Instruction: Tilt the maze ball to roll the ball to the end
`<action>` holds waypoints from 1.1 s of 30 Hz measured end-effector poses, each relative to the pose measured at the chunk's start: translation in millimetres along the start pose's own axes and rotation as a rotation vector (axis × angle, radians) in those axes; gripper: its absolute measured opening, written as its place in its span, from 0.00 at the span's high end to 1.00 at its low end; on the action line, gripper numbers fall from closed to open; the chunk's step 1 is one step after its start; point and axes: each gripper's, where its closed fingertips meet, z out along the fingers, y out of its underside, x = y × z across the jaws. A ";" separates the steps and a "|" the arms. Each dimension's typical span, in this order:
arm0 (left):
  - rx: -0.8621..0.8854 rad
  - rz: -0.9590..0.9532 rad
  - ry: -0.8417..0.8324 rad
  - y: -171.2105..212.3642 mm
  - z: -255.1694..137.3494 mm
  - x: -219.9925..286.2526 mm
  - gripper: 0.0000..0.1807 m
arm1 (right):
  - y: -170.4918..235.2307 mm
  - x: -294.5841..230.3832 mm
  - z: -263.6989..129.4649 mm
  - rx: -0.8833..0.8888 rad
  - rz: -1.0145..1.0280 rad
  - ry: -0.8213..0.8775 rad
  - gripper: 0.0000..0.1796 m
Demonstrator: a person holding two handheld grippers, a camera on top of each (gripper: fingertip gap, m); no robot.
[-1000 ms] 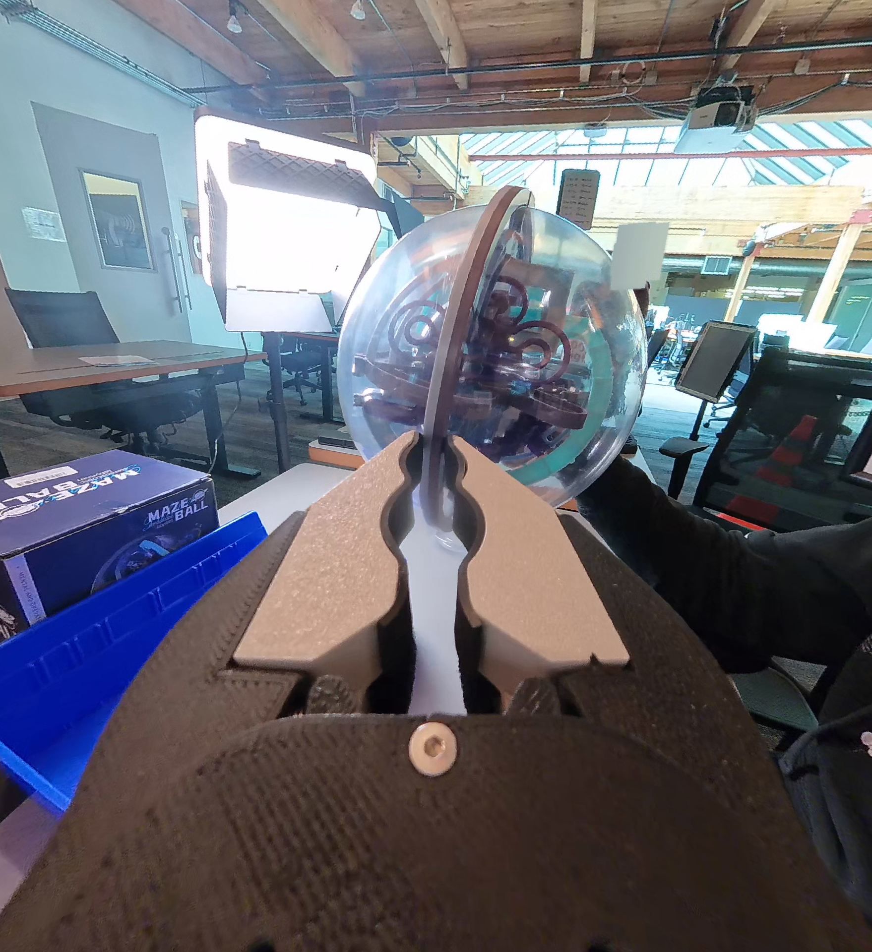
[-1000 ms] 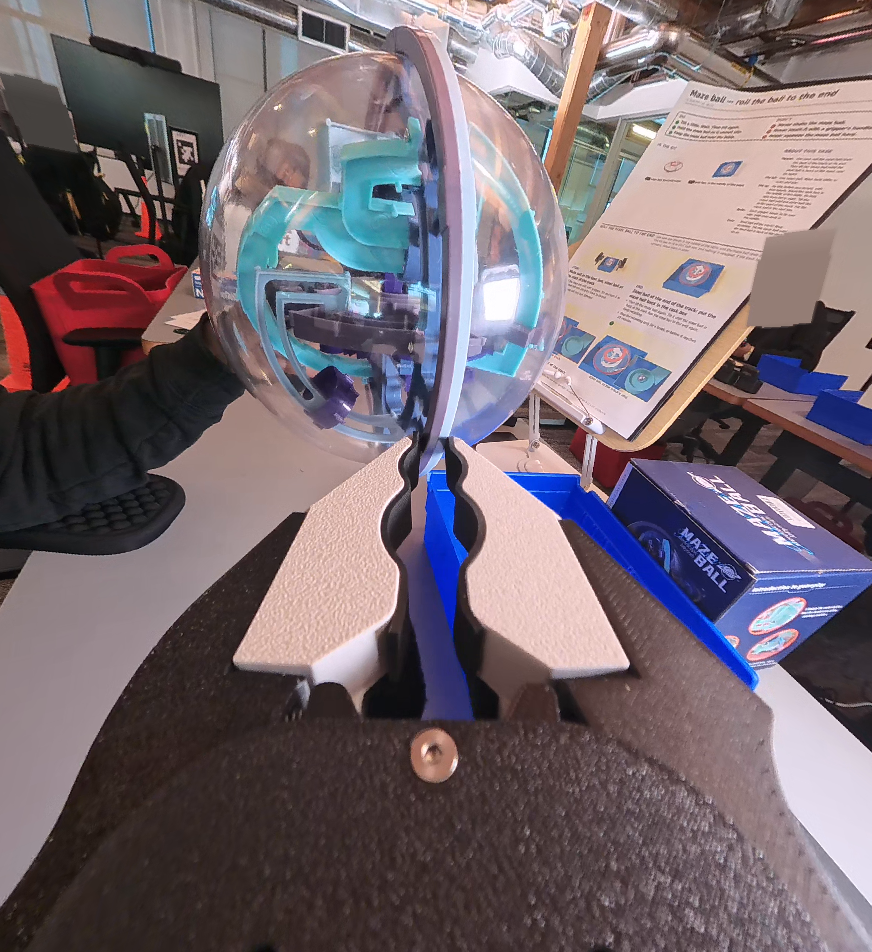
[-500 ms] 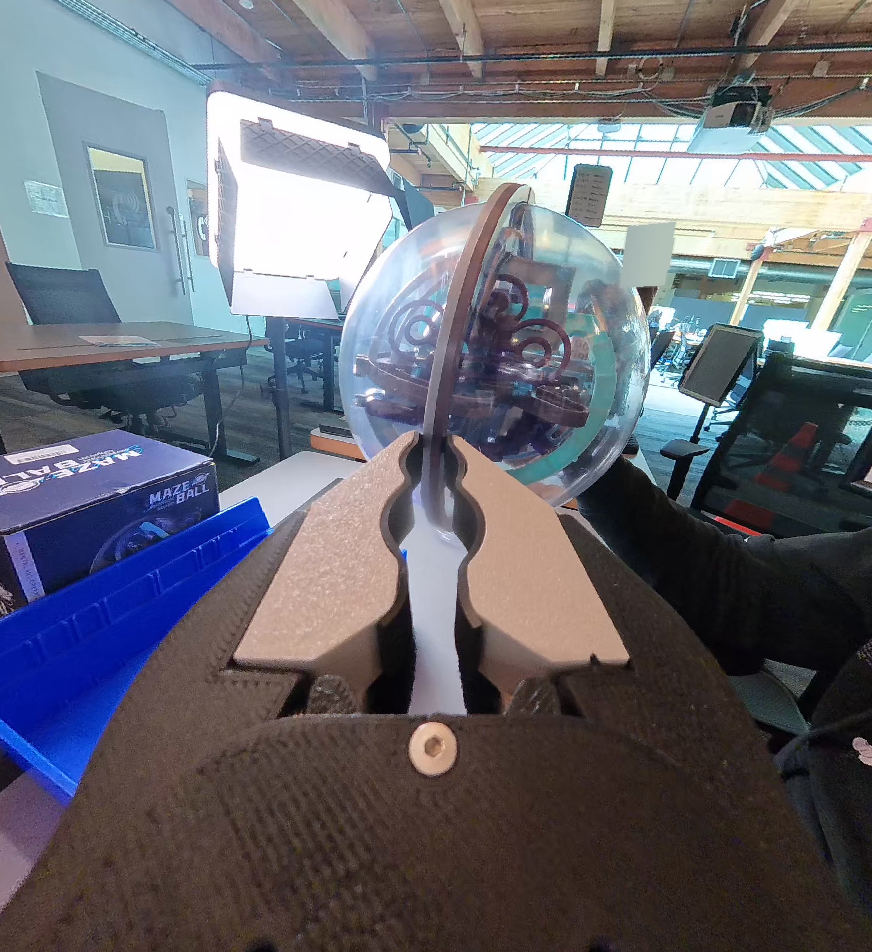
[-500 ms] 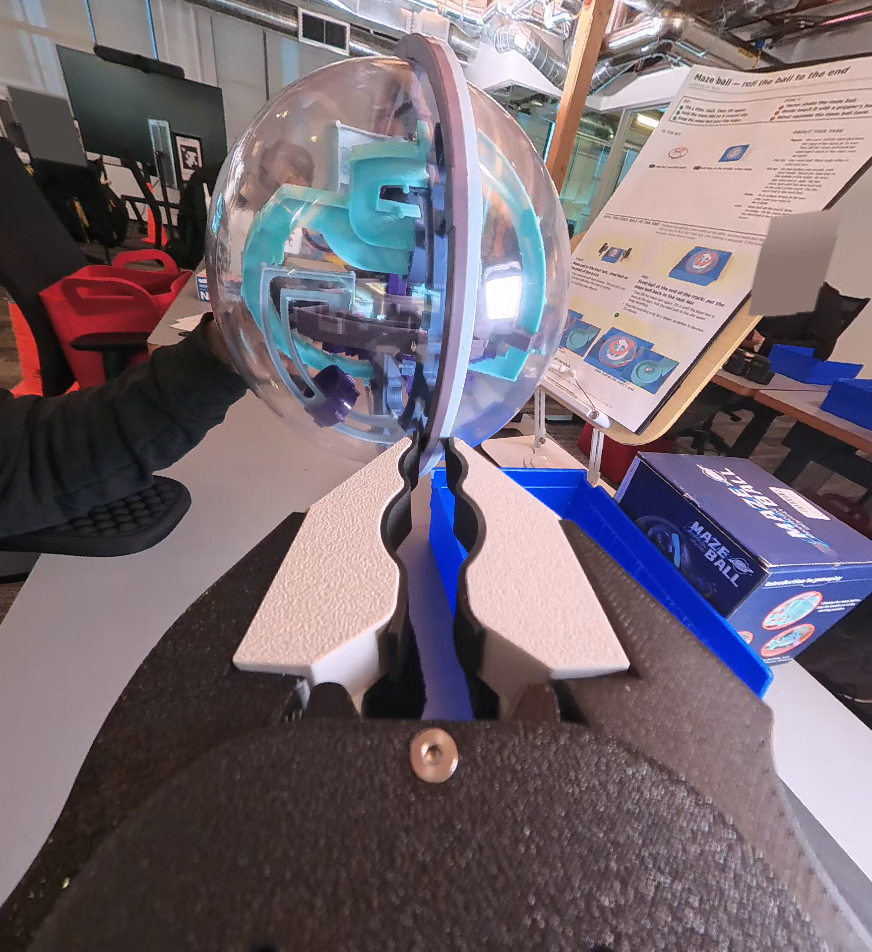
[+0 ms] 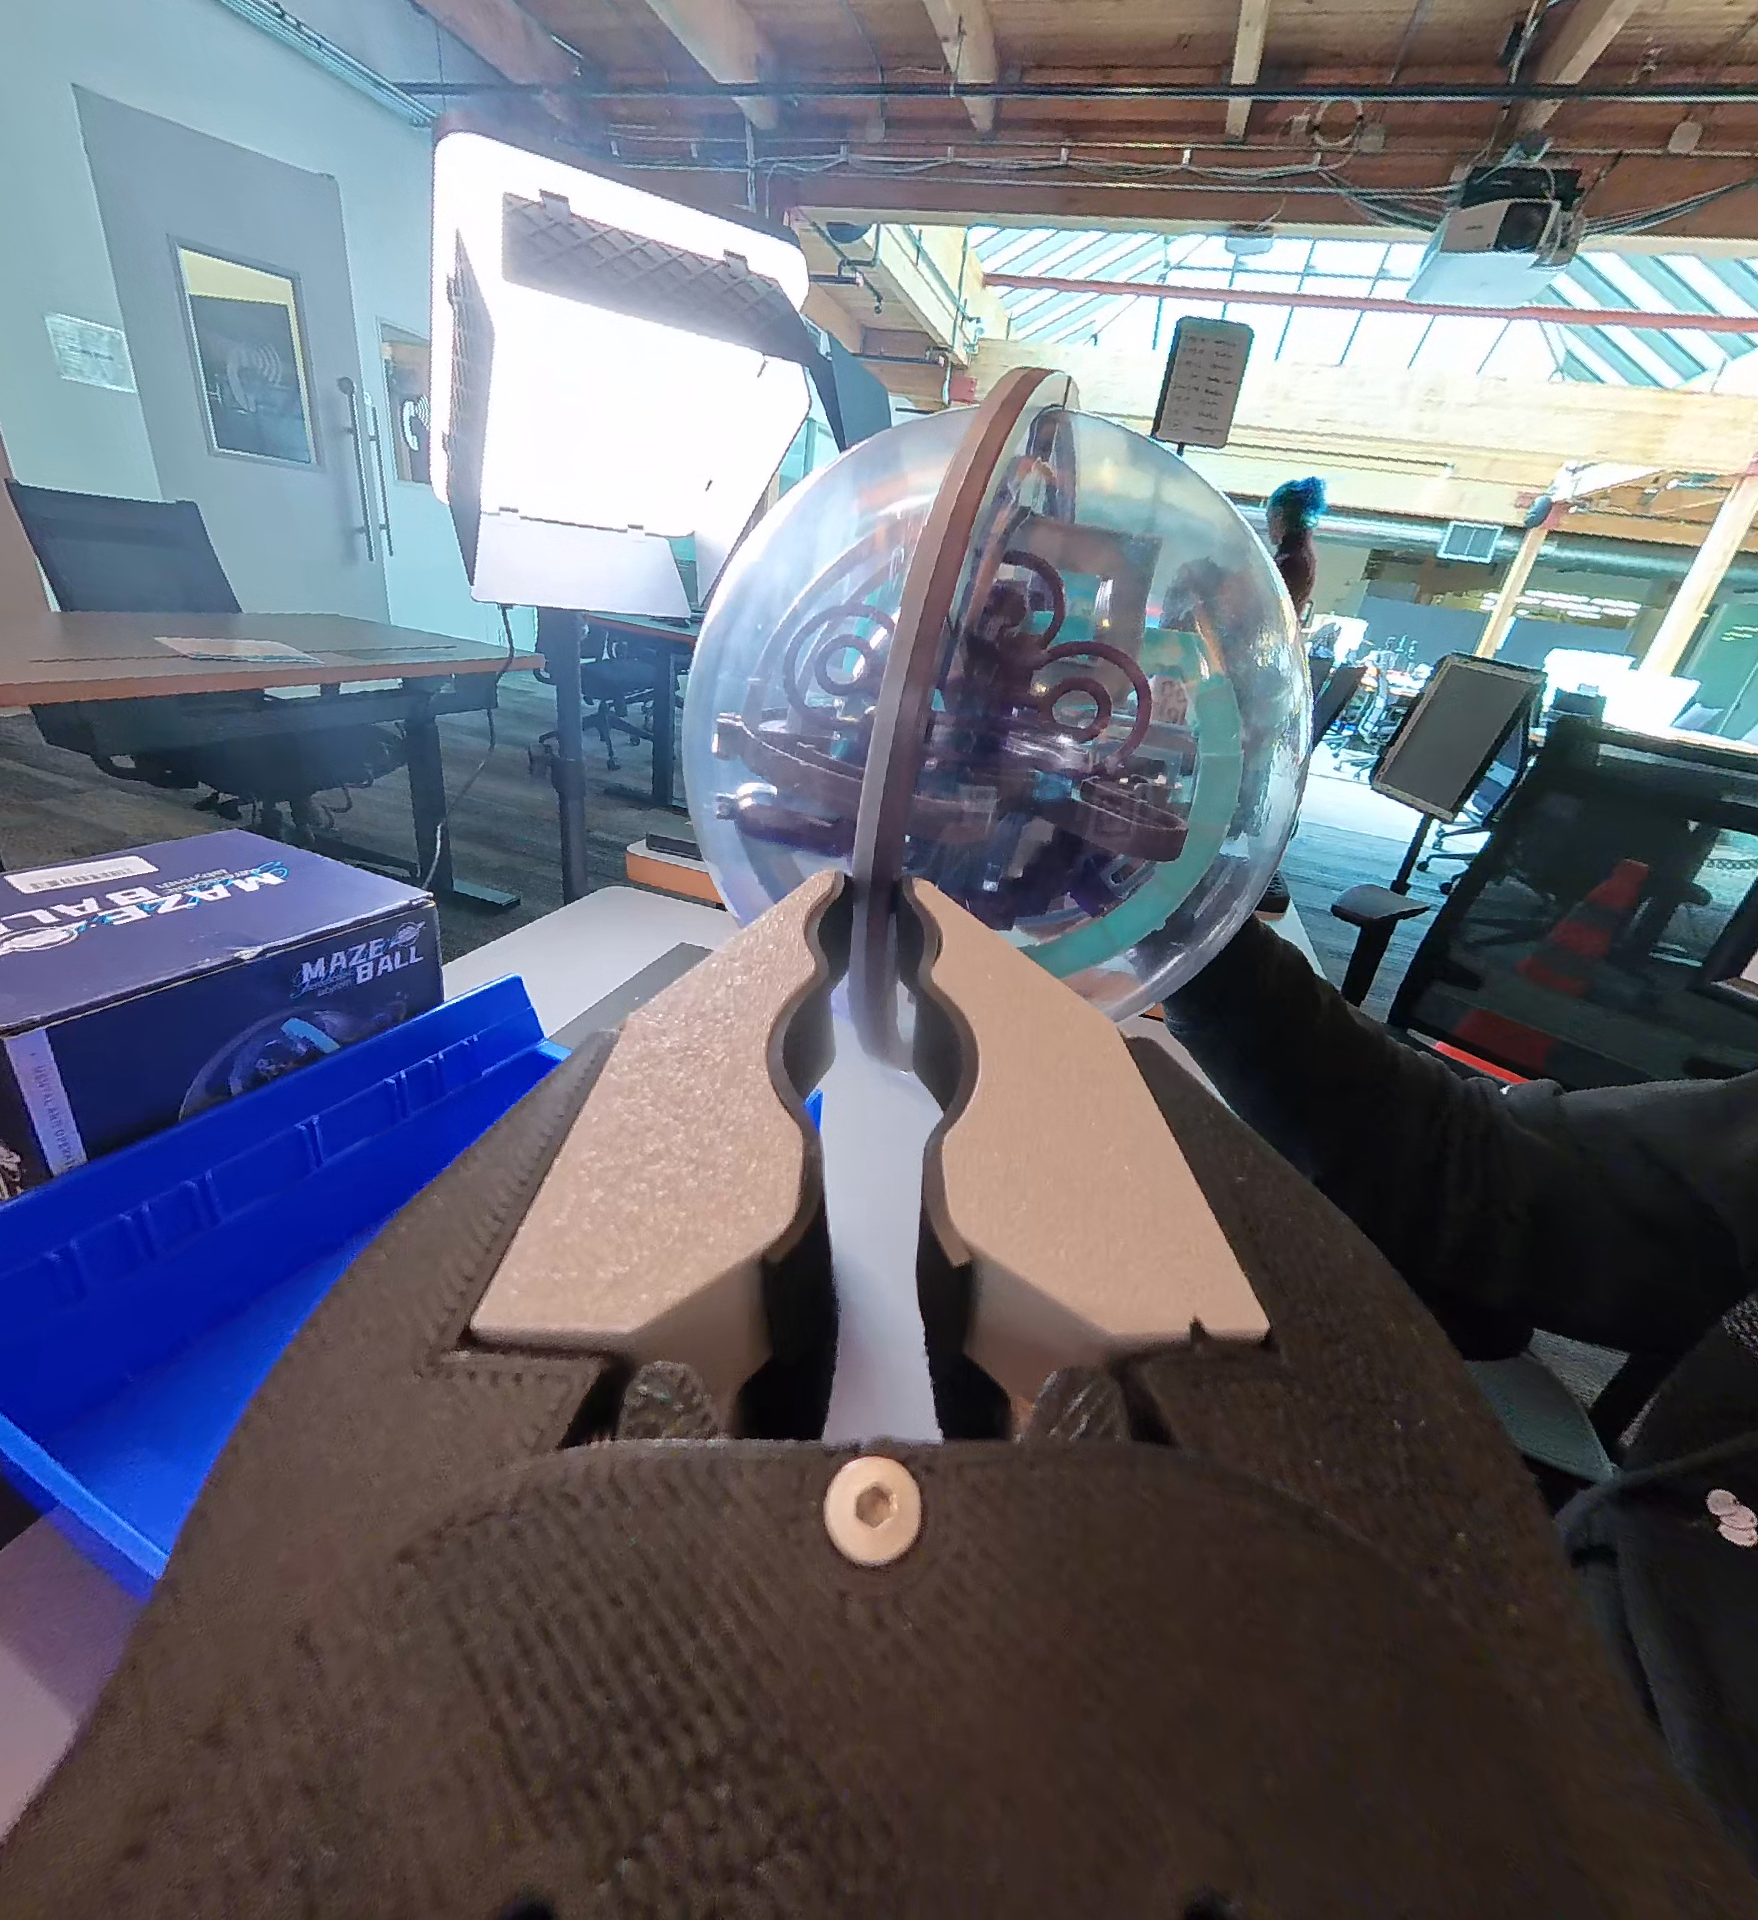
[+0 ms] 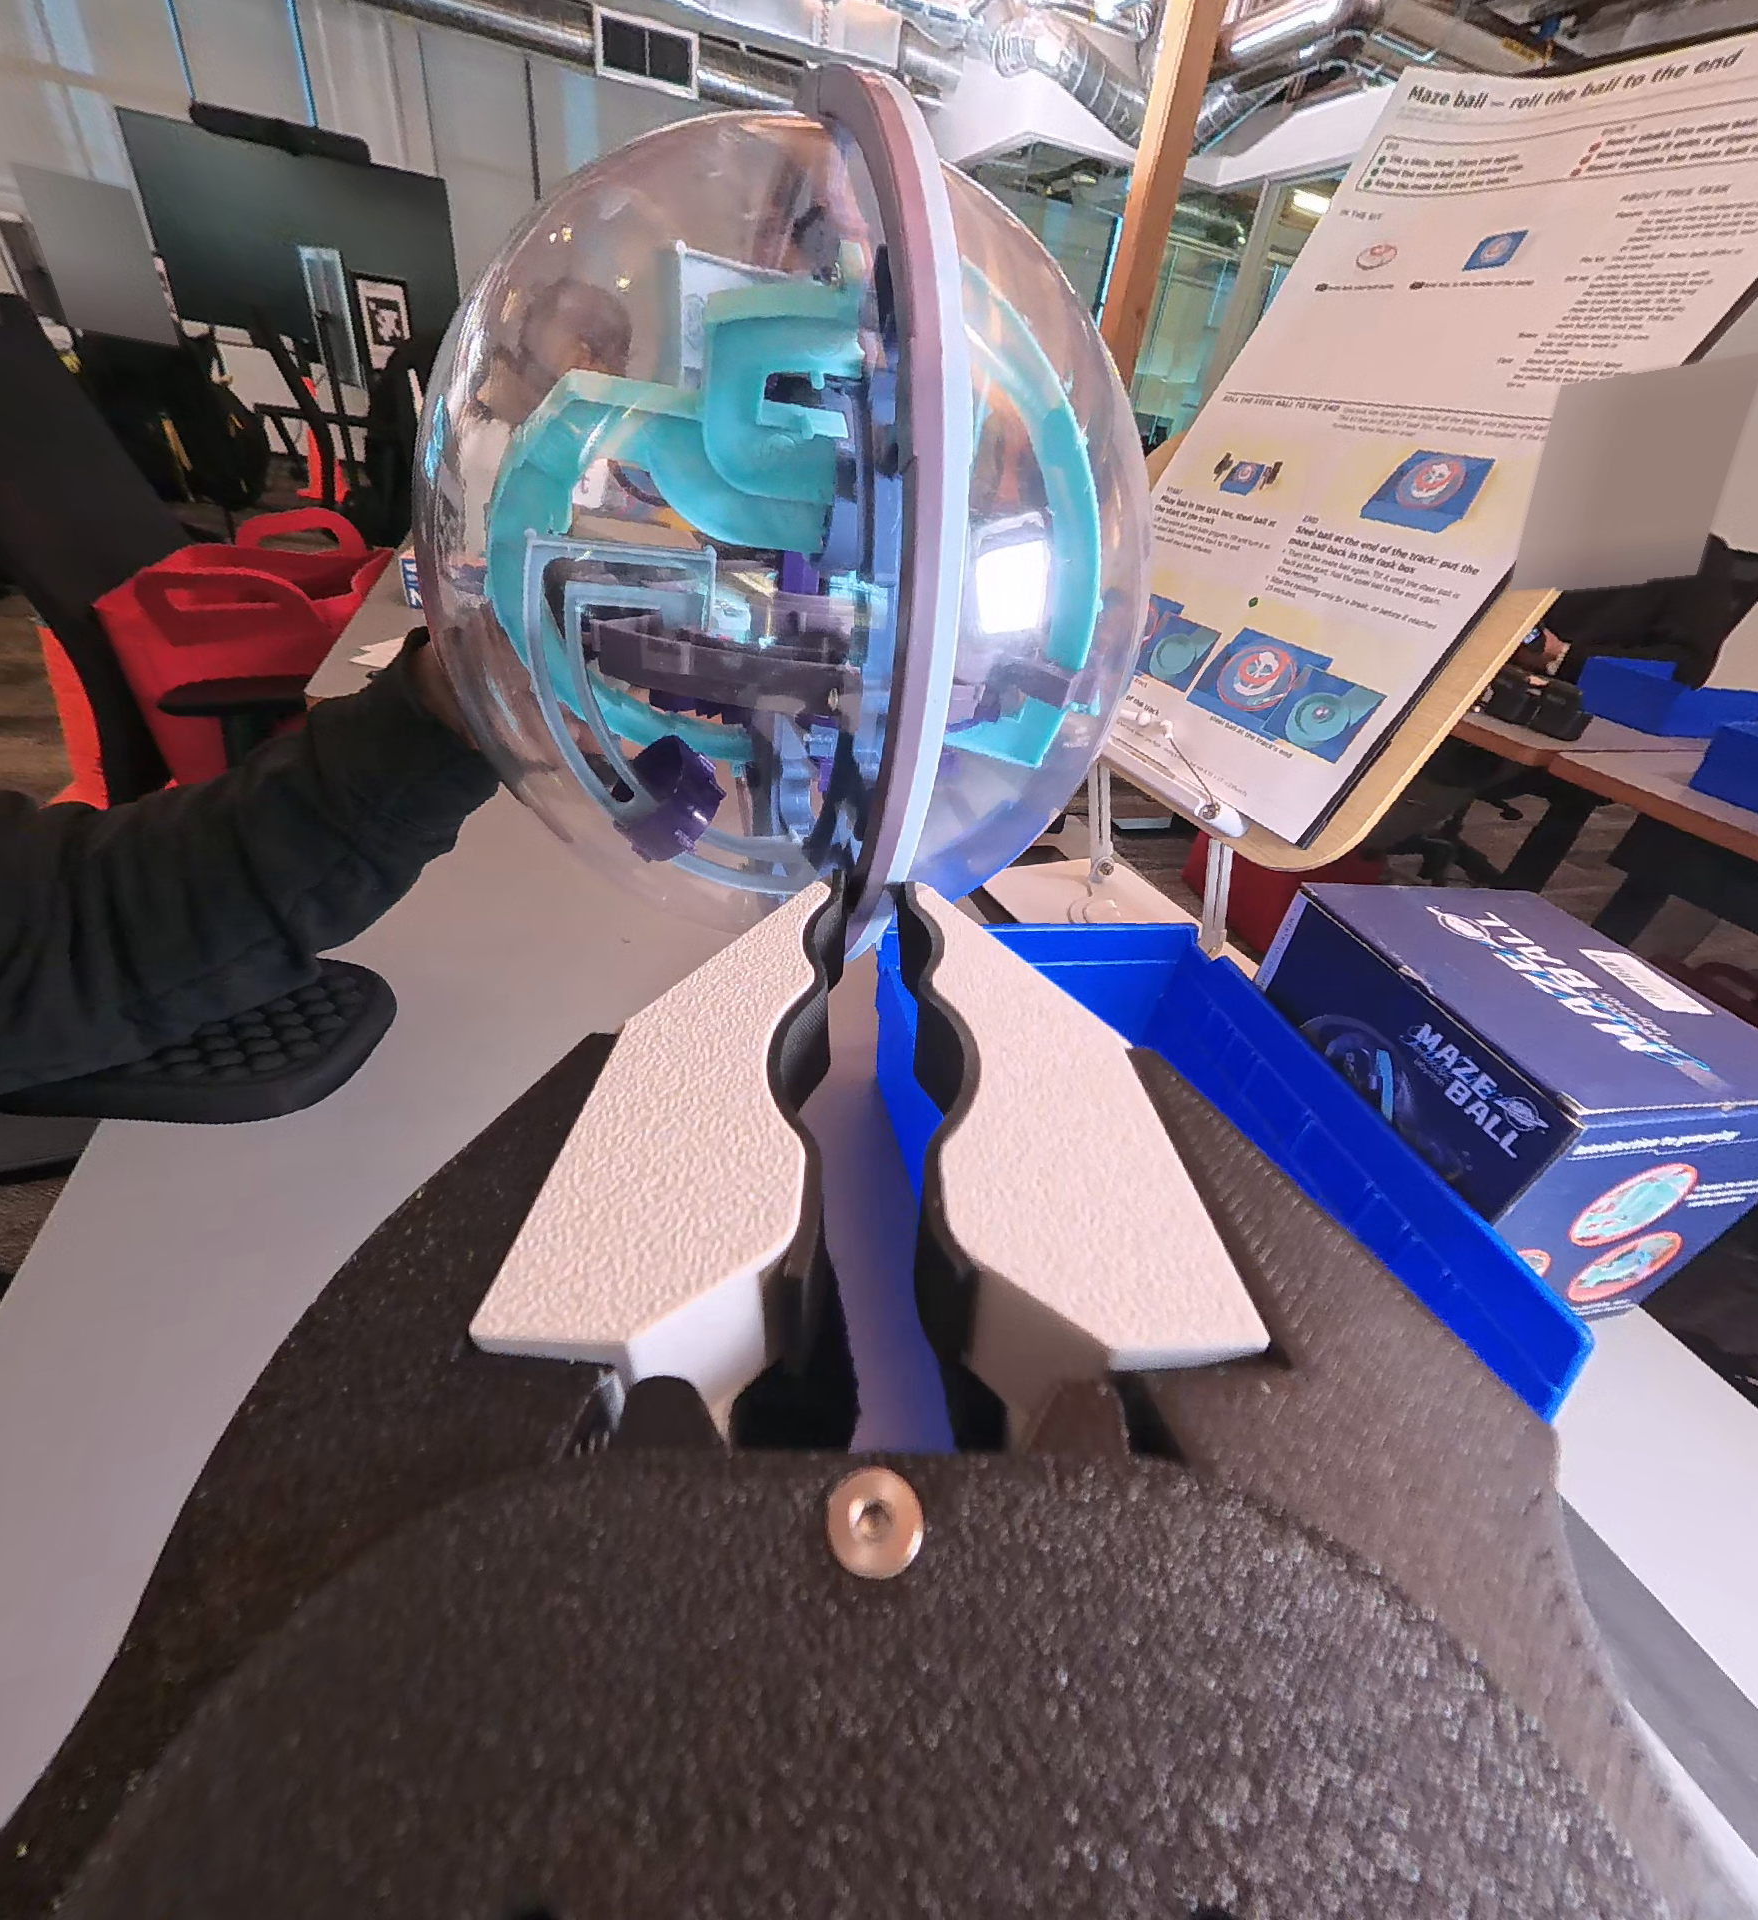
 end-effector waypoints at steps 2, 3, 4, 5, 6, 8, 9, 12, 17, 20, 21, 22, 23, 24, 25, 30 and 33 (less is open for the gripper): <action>-0.005 -0.004 -0.004 1.3 0.1 -1.5 0.96 | 1.8 1.0 0.7 -0.004 0.007 -0.001 0.96; -0.006 -0.007 -0.005 1.9 0.1 -2.2 0.96 | 2.9 1.5 1.1 -0.005 0.011 -0.002 0.96; -0.007 -0.009 -0.007 2.3 0.1 -2.8 0.96 | 4.0 2.1 1.6 -0.006 0.016 -0.003 0.96; -0.008 -0.012 -0.007 2.8 0.1 -3.4 0.96 | 5.3 2.7 2.1 -0.008 0.022 -0.005 0.96; -0.009 -0.014 -0.008 3.4 0.0 -4.1 0.96 | 6.6 3.2 2.6 -0.010 0.026 -0.006 0.96; -0.011 -0.018 -0.010 4.4 0.0 -5.6 0.96 | 9.2 4.4 3.7 -0.013 0.034 -0.007 0.96; -0.012 -0.019 -0.011 5.0 -0.2 -6.4 0.96 | 10.3 4.8 4.4 -0.014 0.039 -0.009 0.96; -0.015 -0.027 -0.012 6.8 -0.6 -8.8 0.96 | 14.0 6.1 6.2 -0.017 0.053 -0.014 0.96; -0.019 -0.039 -0.014 9.8 -0.9 -12.5 0.96 | 19.1 7.4 8.3 -0.026 0.068 -0.020 0.96; -0.024 -0.045 -0.014 11.7 -0.9 -14.3 0.96 | 20.6 8.2 8.6 -0.026 0.076 -0.022 0.96; -0.025 -0.046 -0.015 12.2 -0.8 -14.6 0.96 | 21.0 8.4 8.7 -0.027 0.077 -0.022 0.96; -0.026 -0.047 -0.015 12.7 -0.7 -15.1 0.96 | 21.6 8.7 8.8 -0.028 0.079 -0.022 0.96; -0.026 -0.049 -0.015 13.1 -0.6 -15.6 0.96 | 22.1 8.9 8.9 -0.029 0.080 -0.022 0.96; -0.027 -0.051 -0.016 13.6 -0.7 -16.2 0.96 | 22.6 9.1 9.1 -0.030 0.082 -0.023 0.96; -0.028 -0.052 -0.016 14.0 -0.6 -16.6 0.96 | 23.1 9.2 9.2 -0.031 0.084 -0.023 0.96; -0.030 -0.062 -0.017 16.1 -0.4 -19.1 0.96 | 25.5 10.1 9.8 -0.038 0.090 -0.023 0.96; -0.031 -0.067 -0.017 17.3 -0.1 -20.2 0.96 | 27.4 10.9 10.1 -0.044 0.094 -0.023 0.96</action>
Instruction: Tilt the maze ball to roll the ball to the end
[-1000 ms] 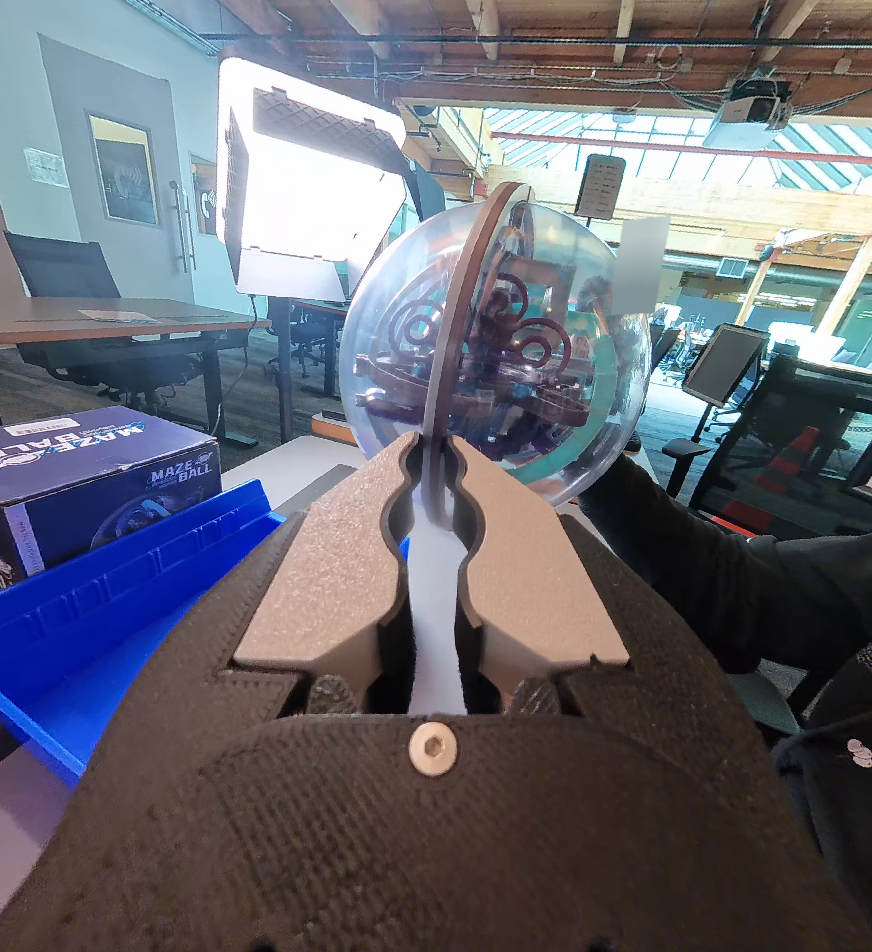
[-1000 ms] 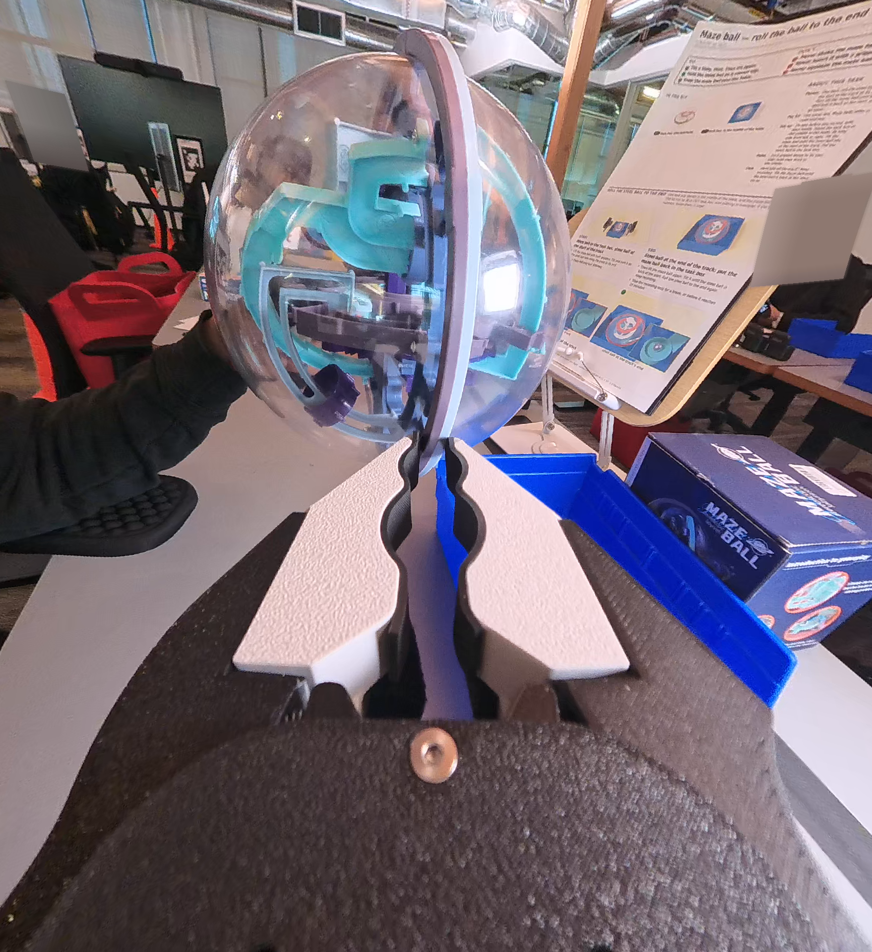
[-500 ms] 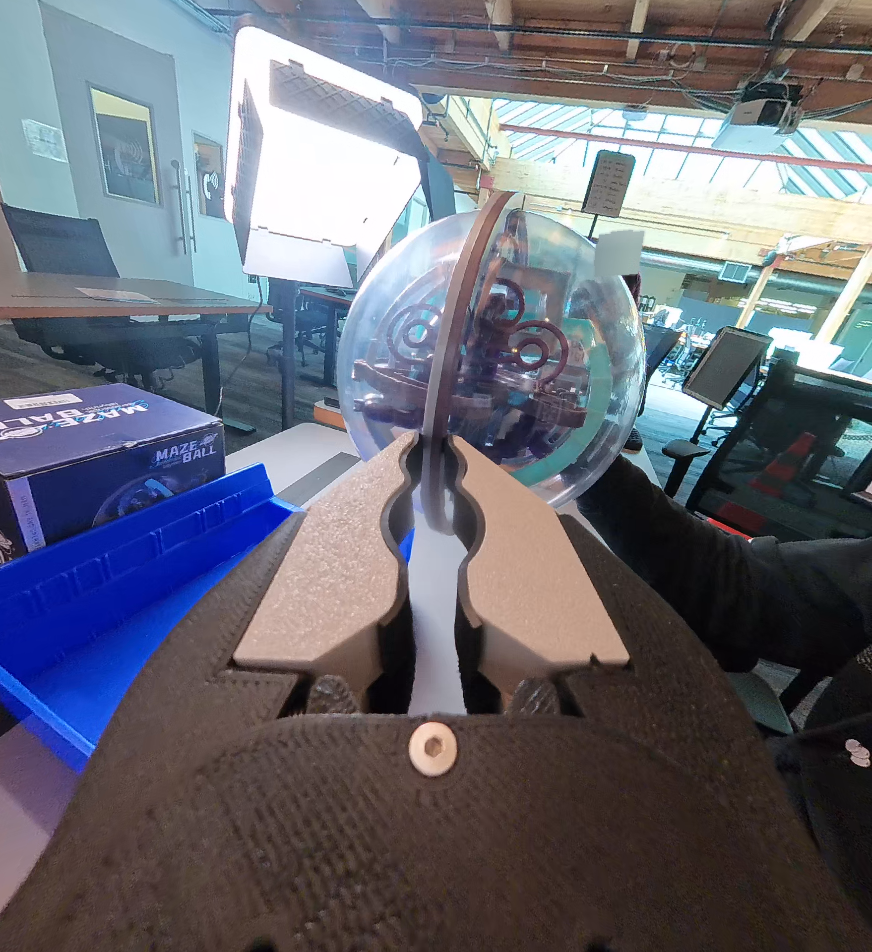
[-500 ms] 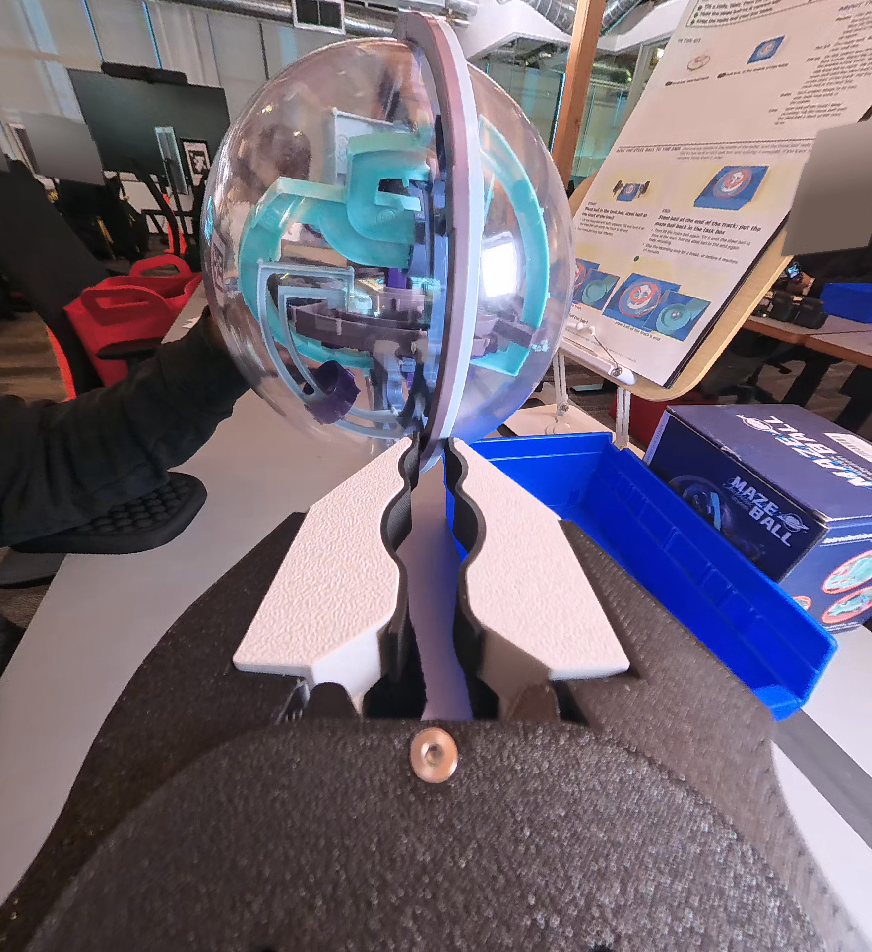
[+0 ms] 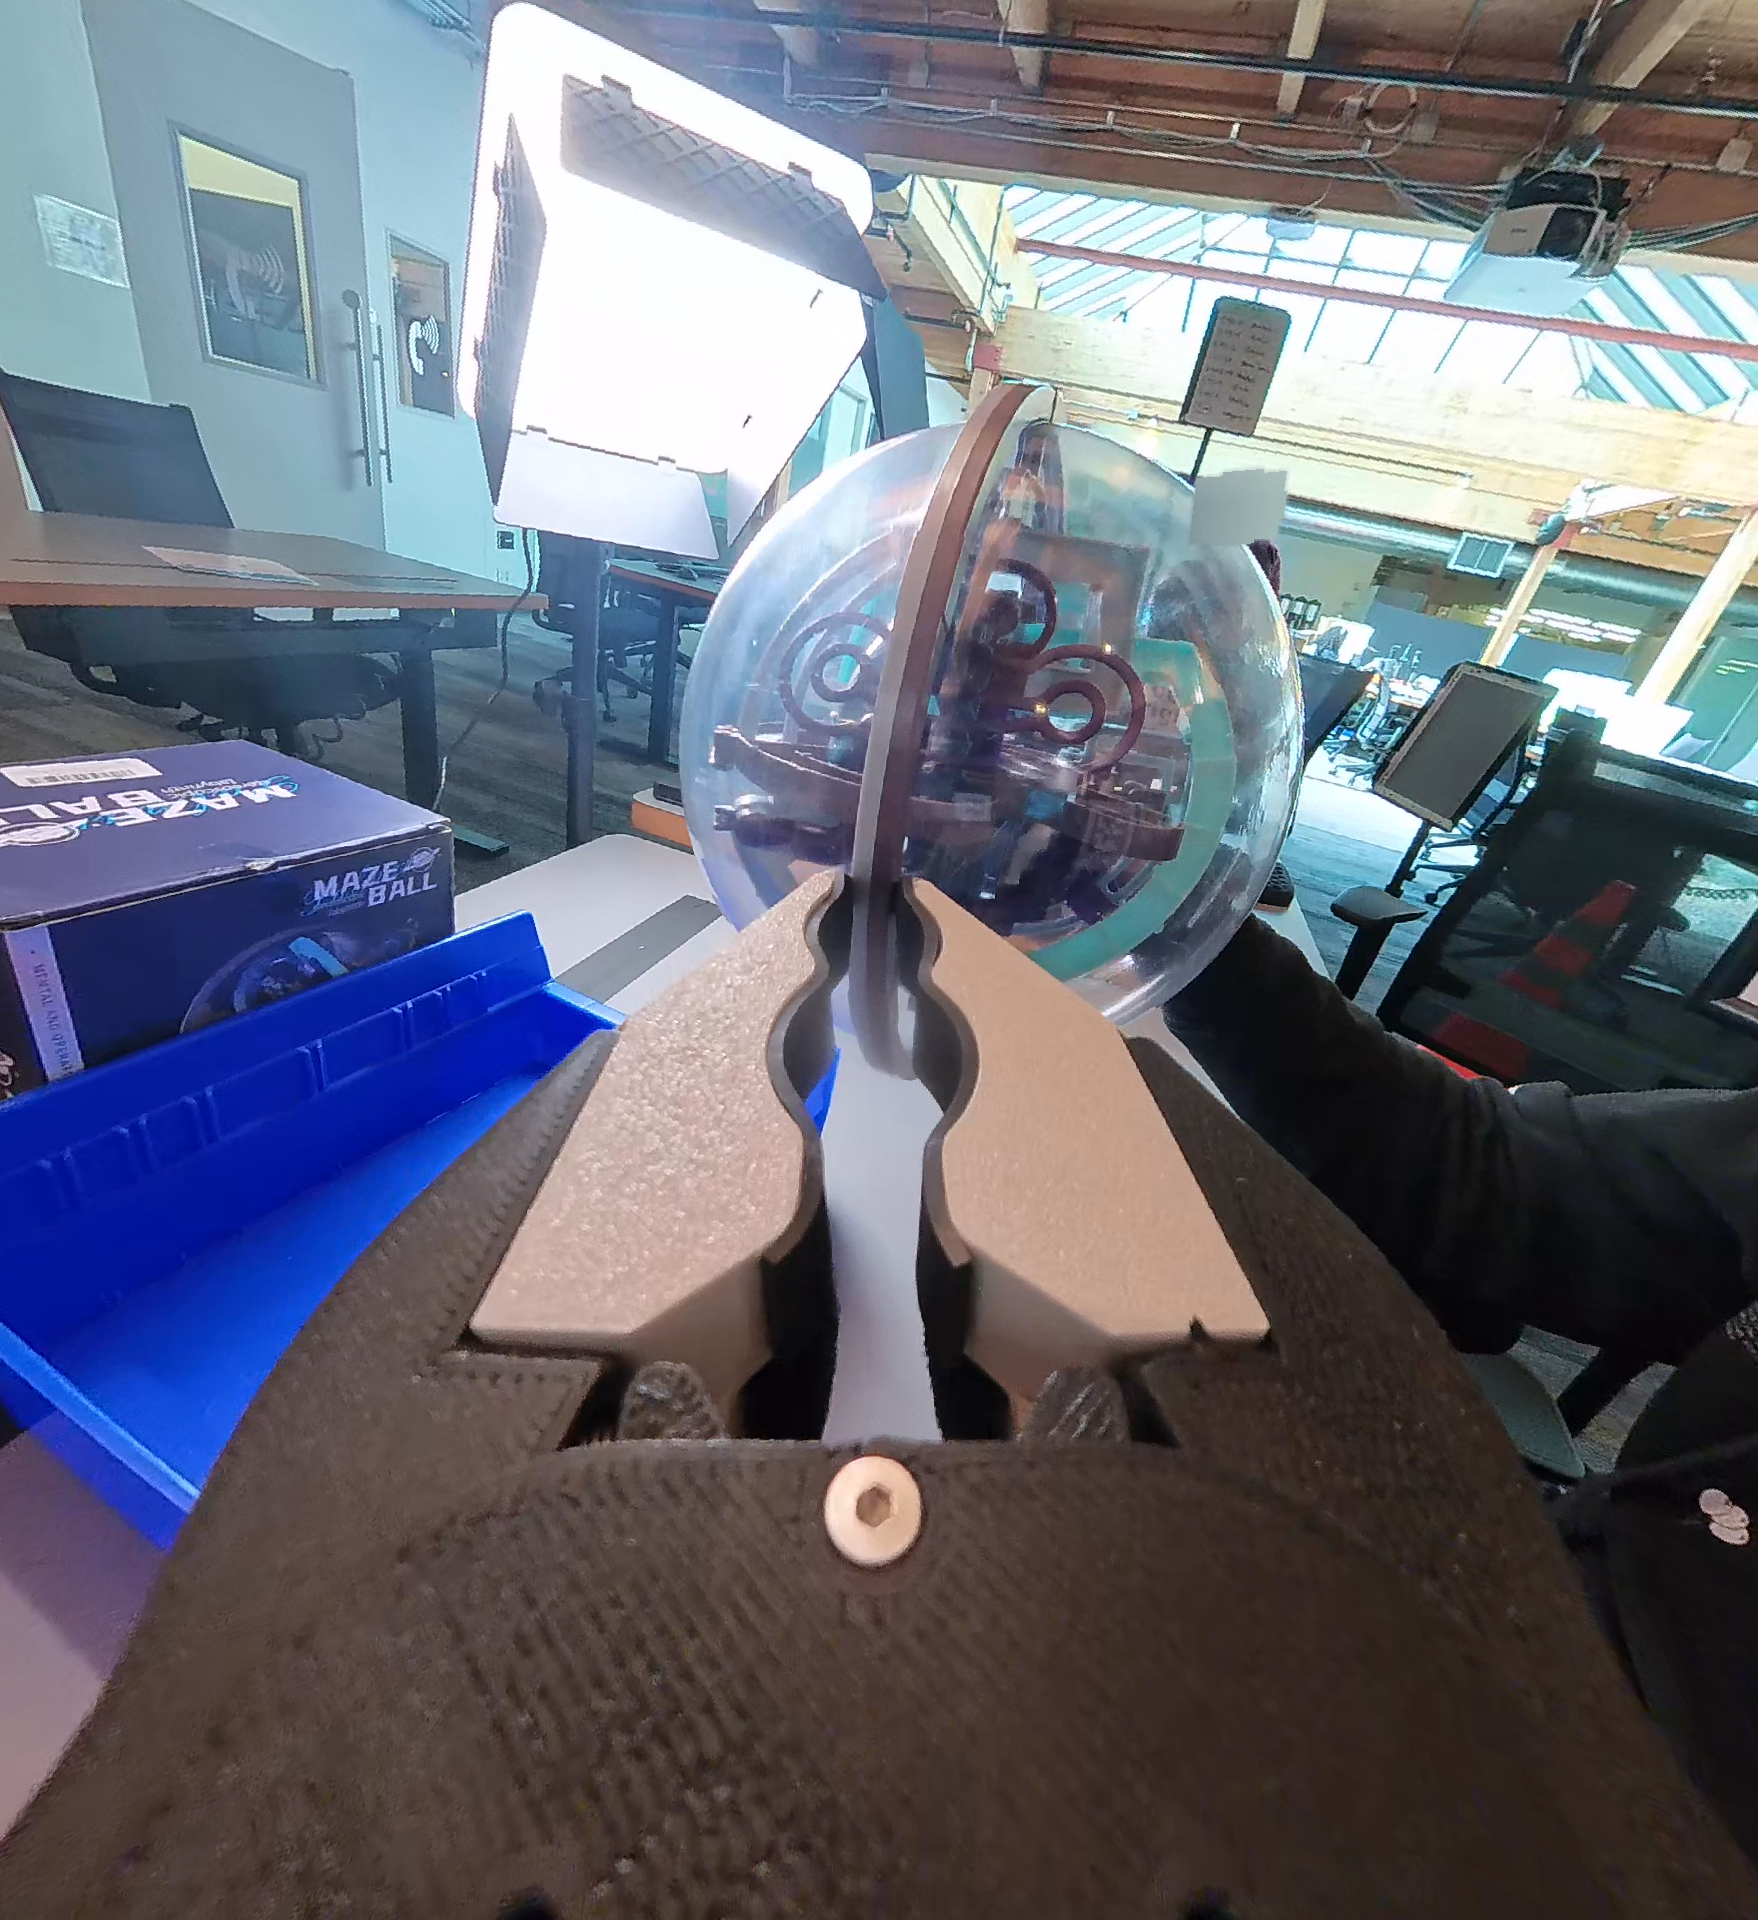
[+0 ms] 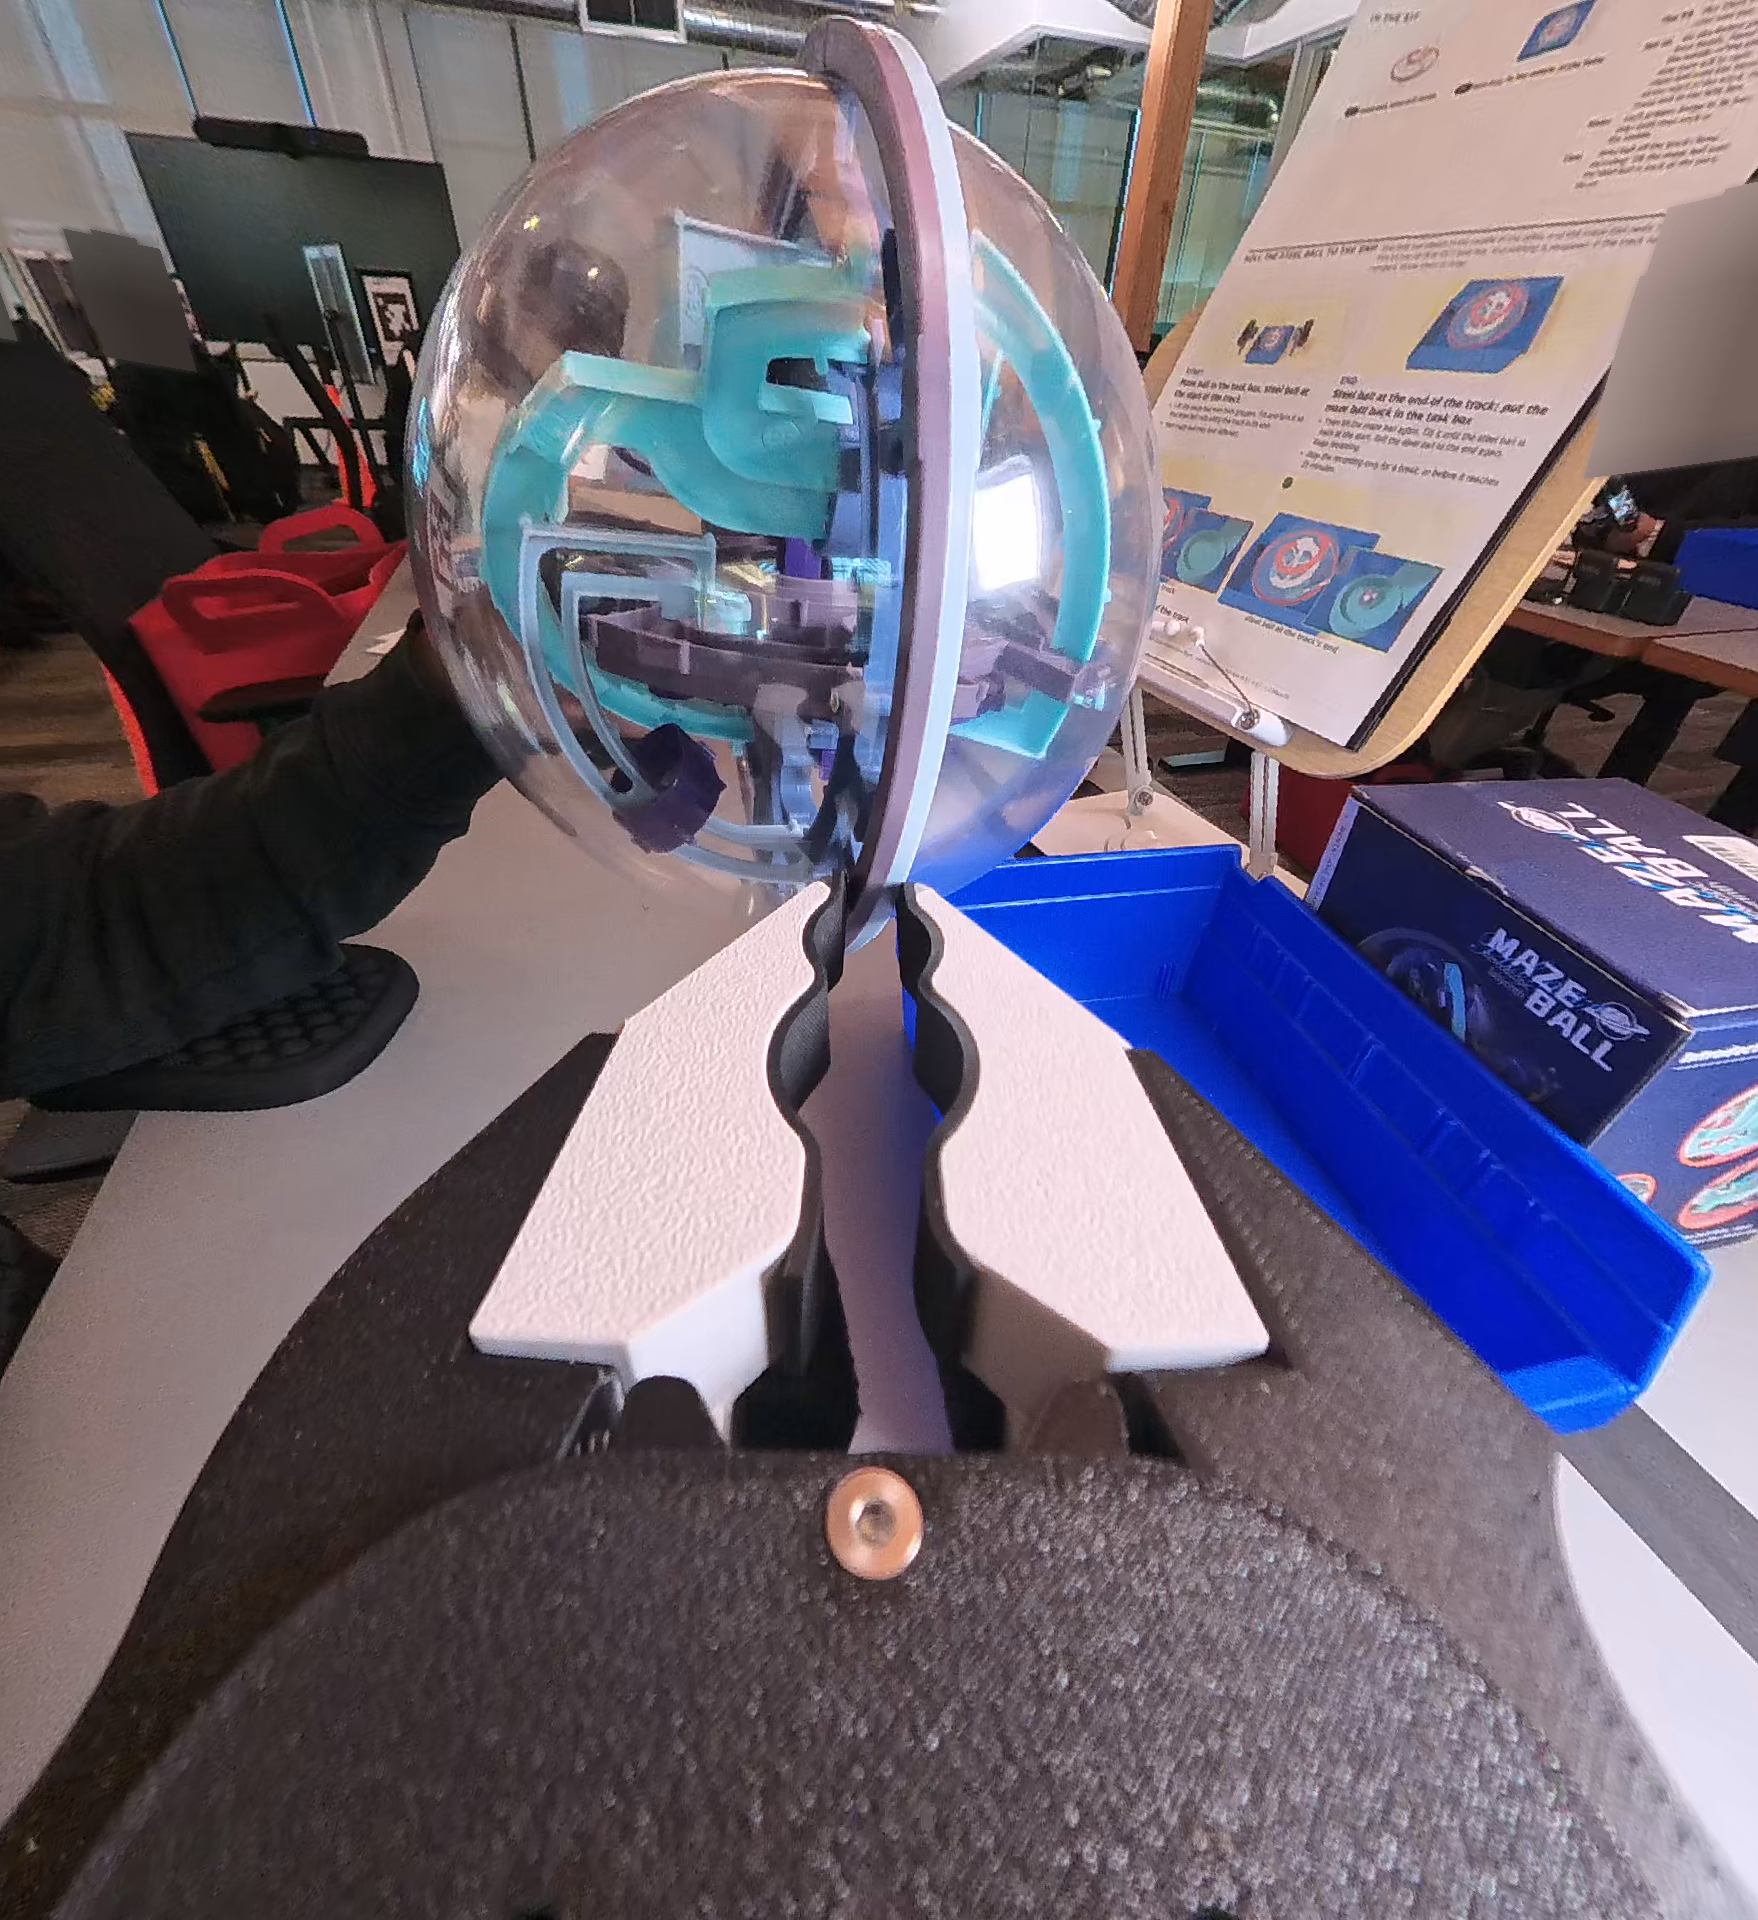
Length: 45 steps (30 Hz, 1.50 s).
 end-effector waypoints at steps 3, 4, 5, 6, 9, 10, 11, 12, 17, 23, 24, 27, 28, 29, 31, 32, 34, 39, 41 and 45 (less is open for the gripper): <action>-0.002 -0.008 0.000 1.5 0.6 -1.6 0.96 | 2.1 1.1 0.3 -0.005 0.011 -0.003 0.96; -0.003 -0.012 -0.001 2.0 0.7 -2.3 0.96 | 3.0 1.4 0.5 -0.007 0.015 -0.003 0.96; -0.004 -0.016 -0.001 2.7 0.9 -2.9 0.96 | 3.9 1.7 0.6 -0.009 0.018 -0.003 0.96; -0.004 -0.021 -0.001 3.4 1.0 -3.3 0.96 | 4.8 1.9 0.5 -0.011 0.022 -0.004 0.96; -0.006 -0.034 0.005 5.2 2.0 -4.0 0.96 | 7.6 3.1 0.4 -0.019 0.033 -0.007 0.96; -0.008 -0.037 0.004 6.0 2.3 -4.4 0.96 | 8.9 3.7 0.4 -0.022 0.037 -0.007 0.96; -0.010 -0.041 0.005 6.8 2.6 -4.8 0.96 | 10.1 4.3 0.5 -0.025 0.042 -0.007 0.96; -0.011 -0.046 0.005 7.7 3.0 -5.4 0.96 | 11.5 4.9 0.5 -0.028 0.047 -0.008 0.96; -0.012 -0.081 0.016 12.2 5.1 -7.7 0.96 | 18.1 7.1 0.2 -0.049 0.067 -0.011 0.96; -0.003 -0.107 0.025 14.6 4.7 -7.9 0.96 | 26.1 6.2 2.3 -0.073 0.088 -0.026 0.96; 0.000 -0.112 0.027 14.9 4.1 -7.6 0.96 | 27.6 5.1 2.9 -0.078 0.093 -0.031 0.96; 0.003 -0.130 0.036 16.6 1.9 -5.5 0.96 | 30.8 0.8 3.5 -0.084 0.106 -0.048 0.96; 0.001 -0.133 0.040 17.8 0.9 -4.3 0.96 | 31.6 -1.0 3.3 -0.084 0.111 -0.055 0.96; 0.000 -0.136 0.045 19.2 -0.3 -2.8 0.96 | 32.7 -3.2 3.1 -0.086 0.116 -0.063 0.96; -0.003 -0.137 0.054 22.7 -2.5 0.3 0.96 | 36.1 -7.8 2.5 -0.095 0.117 -0.074 0.96; -0.002 -0.137 0.061 24.1 -3.5 2.2 0.96 | 37.6 -10.3 2.2 -0.098 0.117 -0.080 0.96; 0.006 -0.138 0.074 25.7 -5.2 5.9 0.96 | 39.5 -14.5 1.4 -0.097 0.121 -0.090 0.96; 0.022 -0.111 0.098 29.0 -7.2 11.6 0.96 | 39.4 -18.4 -0.9 -0.091 0.101 -0.090 0.96; 0.036 -0.089 0.109 27.4 -7.7 13.6 0.96 | 37.0 -18.9 -1.3 -0.085 0.079 -0.087 0.96; 0.054 -0.053 0.129 23.5 -8.5 18.5 0.96 | 34.5 -20.2 -1.6 -0.083 0.046 -0.080 0.96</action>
